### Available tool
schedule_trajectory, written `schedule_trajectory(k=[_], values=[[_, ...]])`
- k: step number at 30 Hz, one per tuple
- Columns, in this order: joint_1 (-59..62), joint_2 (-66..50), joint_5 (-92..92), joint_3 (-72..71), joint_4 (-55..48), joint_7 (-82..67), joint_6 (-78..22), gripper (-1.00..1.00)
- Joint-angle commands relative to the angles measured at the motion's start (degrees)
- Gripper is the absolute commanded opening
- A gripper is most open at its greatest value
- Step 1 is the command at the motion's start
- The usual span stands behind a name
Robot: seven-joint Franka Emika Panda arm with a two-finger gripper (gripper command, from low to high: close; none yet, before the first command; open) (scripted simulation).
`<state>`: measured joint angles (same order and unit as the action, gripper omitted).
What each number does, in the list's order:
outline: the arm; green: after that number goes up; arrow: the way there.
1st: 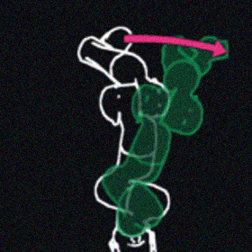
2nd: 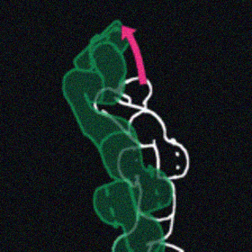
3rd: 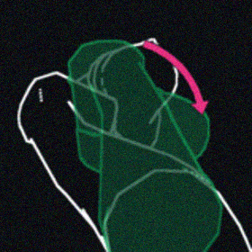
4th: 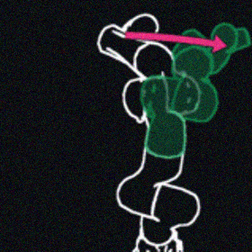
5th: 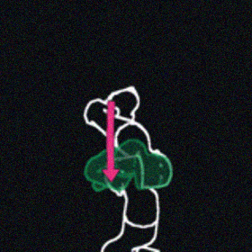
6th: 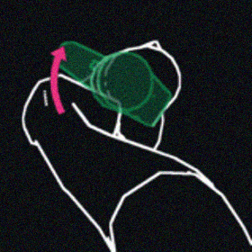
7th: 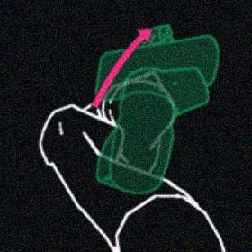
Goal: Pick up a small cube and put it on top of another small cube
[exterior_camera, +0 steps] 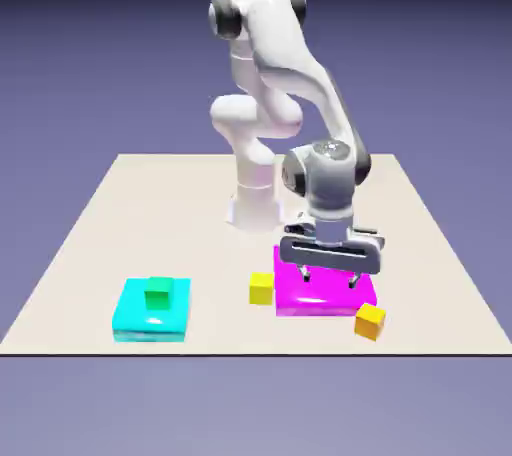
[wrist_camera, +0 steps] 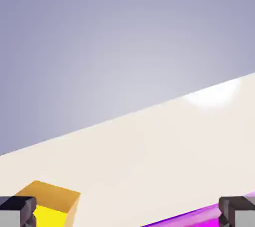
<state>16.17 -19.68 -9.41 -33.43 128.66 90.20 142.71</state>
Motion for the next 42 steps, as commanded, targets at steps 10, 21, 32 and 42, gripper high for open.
schedule_trajectory(k=[10, 21, 32, 42], values=[[5.9, -18.2, -3.3, -11.6, -11.3, 16.6, -10.9, 0.00], [6.3, -14.7, 0.3, -9.7, -8.2, 14.9, -10.5, -1.00], [8.9, 8.2, 23.3, 3.0, 11.4, 3.8, -8.3, -1.00], [10.9, 25.4, 40.6, 12.6, 26.2, -4.5, -6.5, -1.00]])
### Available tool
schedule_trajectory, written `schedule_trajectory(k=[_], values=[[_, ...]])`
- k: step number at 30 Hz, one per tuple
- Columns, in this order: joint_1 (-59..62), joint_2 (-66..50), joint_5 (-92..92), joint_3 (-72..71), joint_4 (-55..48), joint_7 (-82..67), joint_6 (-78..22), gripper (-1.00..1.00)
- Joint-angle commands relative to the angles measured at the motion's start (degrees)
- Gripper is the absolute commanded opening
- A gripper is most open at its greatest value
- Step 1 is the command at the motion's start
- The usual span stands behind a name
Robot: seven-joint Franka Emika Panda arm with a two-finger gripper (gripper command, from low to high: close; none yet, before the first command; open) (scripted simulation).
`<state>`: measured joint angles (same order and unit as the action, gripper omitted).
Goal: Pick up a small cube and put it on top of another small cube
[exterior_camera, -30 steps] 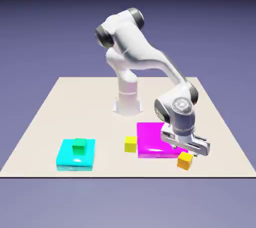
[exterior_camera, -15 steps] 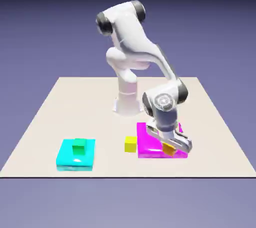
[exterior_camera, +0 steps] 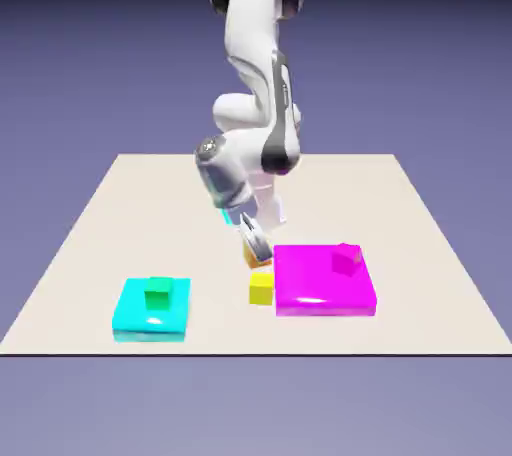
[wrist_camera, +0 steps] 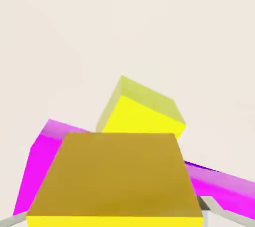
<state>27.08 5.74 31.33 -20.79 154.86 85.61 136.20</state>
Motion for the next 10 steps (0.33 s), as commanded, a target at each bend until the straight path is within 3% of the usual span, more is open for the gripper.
schedule_trajectory(k=[1, 6, 7, 10], values=[[-0.3, -2.1, 0.6, -0.3, 0.1, -0.4, 2.2, -1.00], [-1.8, -12.1, 3.9, -1.9, 0.8, -3.0, 13.1, -1.00], [-1.8, -12.1, 3.9, -1.9, 0.8, -3.0, 13.1, 1.00], [-1.2, -8.0, 2.5, -1.3, 0.5, -2.0, 8.6, 1.00]])
